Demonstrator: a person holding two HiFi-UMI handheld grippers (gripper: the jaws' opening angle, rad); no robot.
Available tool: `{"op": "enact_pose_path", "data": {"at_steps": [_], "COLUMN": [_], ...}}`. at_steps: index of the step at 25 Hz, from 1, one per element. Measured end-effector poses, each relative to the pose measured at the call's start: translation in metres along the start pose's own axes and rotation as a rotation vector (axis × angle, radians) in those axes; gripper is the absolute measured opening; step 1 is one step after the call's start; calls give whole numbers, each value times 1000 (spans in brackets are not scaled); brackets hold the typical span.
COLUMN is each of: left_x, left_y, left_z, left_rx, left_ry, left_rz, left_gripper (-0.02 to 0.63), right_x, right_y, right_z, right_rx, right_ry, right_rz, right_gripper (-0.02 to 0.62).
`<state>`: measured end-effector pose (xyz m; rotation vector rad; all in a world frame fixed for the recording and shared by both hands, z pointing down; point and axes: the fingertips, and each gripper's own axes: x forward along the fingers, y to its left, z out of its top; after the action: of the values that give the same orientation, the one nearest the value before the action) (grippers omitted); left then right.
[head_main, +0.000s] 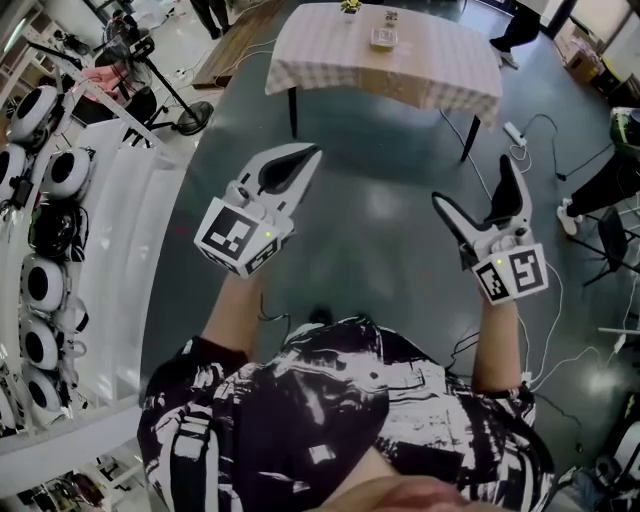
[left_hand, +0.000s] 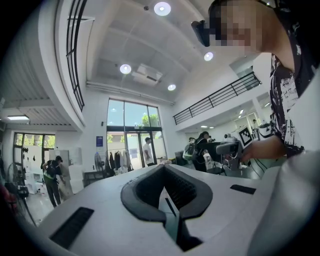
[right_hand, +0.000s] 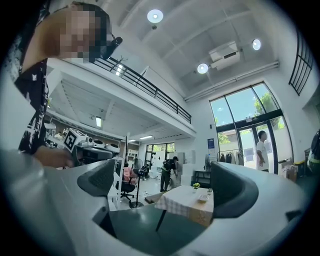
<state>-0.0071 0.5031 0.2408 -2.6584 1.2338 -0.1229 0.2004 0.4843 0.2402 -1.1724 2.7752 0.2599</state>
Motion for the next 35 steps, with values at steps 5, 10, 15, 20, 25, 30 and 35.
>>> {"op": "enact_pose_path", "data": {"at_steps": [5, 10, 15, 20, 25, 30, 35], "left_x": [20, 39, 69, 103, 155, 195, 230], "left_y": [-7, 14, 53, 115, 190, 261, 305], "left_z": [-4, -14, -31, -57, -79, -95, -111], "left_rx": [0, -3, -4, -18, -24, -31, -53], "left_ry": [20, 50, 39, 25, 30, 40, 47], "left_rz": [37, 64, 56, 26, -18, -58, -92], "left_gripper": [0, 0, 0, 0, 0, 0, 0], "right_x": [-5, 20, 65, 130, 214, 292, 340], "right_y": [-29, -45, -56, -68, -100, -123, -144], "right_z": [-5, -13, -30, -46, -63, -74, -92], "right_rx": [-7, -1, -9, -28, -32, -27, -14], "right_ry": [7, 7, 11, 24, 38, 41, 63], "right_rz": [25, 55, 72, 67, 45, 27, 9], "right_gripper": [575, 575, 575, 575, 575, 575, 575]}}
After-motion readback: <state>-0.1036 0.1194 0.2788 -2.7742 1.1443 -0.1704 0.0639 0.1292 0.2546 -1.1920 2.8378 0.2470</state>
